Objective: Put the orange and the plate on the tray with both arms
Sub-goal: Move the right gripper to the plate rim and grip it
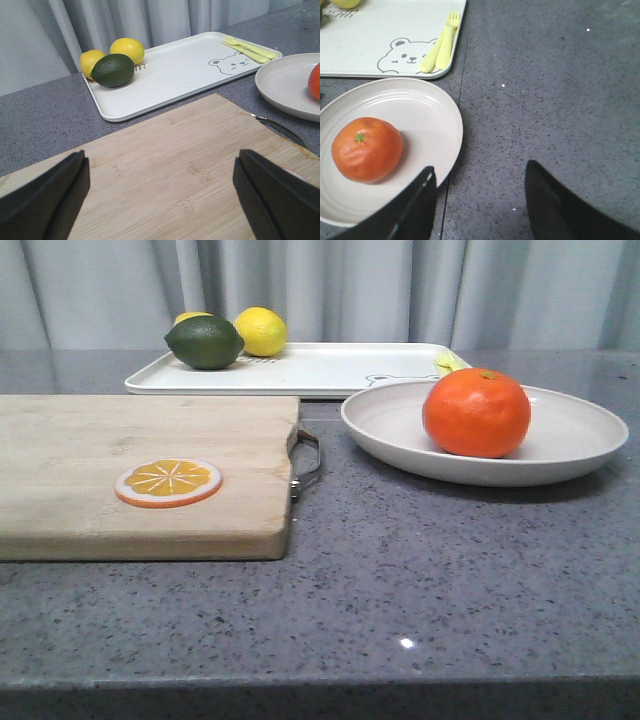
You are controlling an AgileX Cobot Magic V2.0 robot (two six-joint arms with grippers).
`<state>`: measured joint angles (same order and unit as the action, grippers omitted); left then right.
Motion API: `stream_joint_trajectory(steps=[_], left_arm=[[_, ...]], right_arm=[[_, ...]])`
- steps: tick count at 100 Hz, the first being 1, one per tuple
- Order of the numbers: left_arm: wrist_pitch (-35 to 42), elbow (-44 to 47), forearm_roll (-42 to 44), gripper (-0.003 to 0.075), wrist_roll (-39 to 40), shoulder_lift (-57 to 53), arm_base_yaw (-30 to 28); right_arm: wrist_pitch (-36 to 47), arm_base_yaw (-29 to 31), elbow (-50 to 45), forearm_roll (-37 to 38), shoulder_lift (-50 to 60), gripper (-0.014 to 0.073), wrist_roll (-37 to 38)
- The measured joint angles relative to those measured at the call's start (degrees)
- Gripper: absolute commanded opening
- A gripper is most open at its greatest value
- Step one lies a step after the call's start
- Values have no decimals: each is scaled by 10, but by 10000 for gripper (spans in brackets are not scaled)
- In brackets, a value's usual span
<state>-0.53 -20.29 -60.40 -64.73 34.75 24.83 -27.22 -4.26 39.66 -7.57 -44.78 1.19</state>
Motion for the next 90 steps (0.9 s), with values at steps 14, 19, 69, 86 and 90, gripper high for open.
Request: stream_joint_trajectory(steps=[14,19,69,86,90], left_arm=[[0,0,0,564,0,0,0],[0,0,0,564,0,0,0],[1,0,-1,564,0,0,0],[1,0,-1,564,0,0,0],[1,0,-1,564,0,0,0]], right_arm=[[24,0,18,-30,-89,414,0],[26,0,28,-42,-121,414,0],[48,-3,73,-106,-272,414,0],[54,-24,73,-111,-292,414,0],[55,-27,73,-113,-298,414,0]])
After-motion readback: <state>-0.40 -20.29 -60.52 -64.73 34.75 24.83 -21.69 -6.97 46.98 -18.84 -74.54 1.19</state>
